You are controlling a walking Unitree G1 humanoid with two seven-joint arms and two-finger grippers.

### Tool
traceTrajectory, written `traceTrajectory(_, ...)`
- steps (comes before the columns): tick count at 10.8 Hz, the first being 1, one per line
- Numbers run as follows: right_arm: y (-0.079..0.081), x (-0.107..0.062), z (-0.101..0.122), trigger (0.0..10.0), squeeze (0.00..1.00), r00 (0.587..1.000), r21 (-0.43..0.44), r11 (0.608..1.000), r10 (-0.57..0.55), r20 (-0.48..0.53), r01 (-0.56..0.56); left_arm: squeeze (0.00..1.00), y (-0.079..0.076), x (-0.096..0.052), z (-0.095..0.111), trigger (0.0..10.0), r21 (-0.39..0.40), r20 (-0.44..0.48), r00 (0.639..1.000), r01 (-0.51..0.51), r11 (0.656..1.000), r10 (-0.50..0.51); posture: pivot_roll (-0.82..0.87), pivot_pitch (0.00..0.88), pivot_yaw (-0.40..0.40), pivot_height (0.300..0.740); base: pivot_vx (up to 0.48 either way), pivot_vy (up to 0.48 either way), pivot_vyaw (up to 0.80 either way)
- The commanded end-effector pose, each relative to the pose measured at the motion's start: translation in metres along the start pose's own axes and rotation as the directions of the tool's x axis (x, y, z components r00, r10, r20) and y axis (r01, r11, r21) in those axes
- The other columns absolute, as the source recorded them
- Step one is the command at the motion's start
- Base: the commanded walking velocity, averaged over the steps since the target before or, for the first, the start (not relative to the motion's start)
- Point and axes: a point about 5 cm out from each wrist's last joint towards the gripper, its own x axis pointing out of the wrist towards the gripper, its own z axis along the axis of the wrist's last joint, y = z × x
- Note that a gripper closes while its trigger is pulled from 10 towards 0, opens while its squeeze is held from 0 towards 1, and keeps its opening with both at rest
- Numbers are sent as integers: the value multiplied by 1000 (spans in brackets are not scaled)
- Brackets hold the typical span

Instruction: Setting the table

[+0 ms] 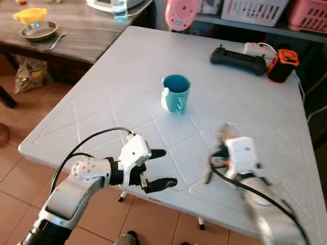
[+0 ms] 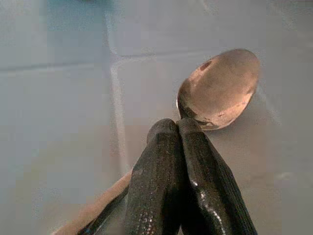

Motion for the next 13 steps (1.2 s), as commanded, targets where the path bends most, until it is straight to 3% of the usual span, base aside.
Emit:
traceTrajectory(1,-15,-8,-36,0,0,983,-13,997,-71,-172,70,0,-1,2,1,10000,10,-3,1000,16,1000,-16,200,175,5,740,0,0,0)
traceTrajectory(2,-18,-9,-36,0,0,983,-31,997,-73,-166,69,0,-2,2,1,10000,13,-8,1000,20,1000,-20,200,175,5,740,0,0,0)
traceTrajectory(3,-23,-9,-30,2549,0,985,-62,992,-116,-129,109,0,-2,2,0,10000,13,-14,999,31,999,-30,195,177,12,740,0,0,0)
traceTrajectory(4,-28,-7,-12,10000,1000,980,-29,980,-198,-31,197,0,-2,3,1,10000,15,-15,999,35,999,-35,187,179,24,740,0,0,0)
traceTrajectory(6,-29,-5,-1,10000,1000,955,61,955,-294,37,291,0,-2,6,2,10000,18,-13,999,42,999,-41,182,178,24,740,0,0,0)
traceTrajectory(8,-25,-4,8,10000,1000,943,101,945,-320,94,310,0,-3,8,3,10000,16,-8,999,46,999,-46,182,178,19,740,0,0,0)
traceTrajectory(11,-55,9,15,10000,1000,890,223,875,-453,63,429,0,-4,9,2,10000,17,-8,999,47,999,-47,183,174,17,740,0,0,0)
traceTrajectory(13,-54,24,18,10000,1000,910,220,894,-411,53,391,0,-5,8,2,10000,22,-12,999,50,998,-50,198,184,16,740,0,0,0)
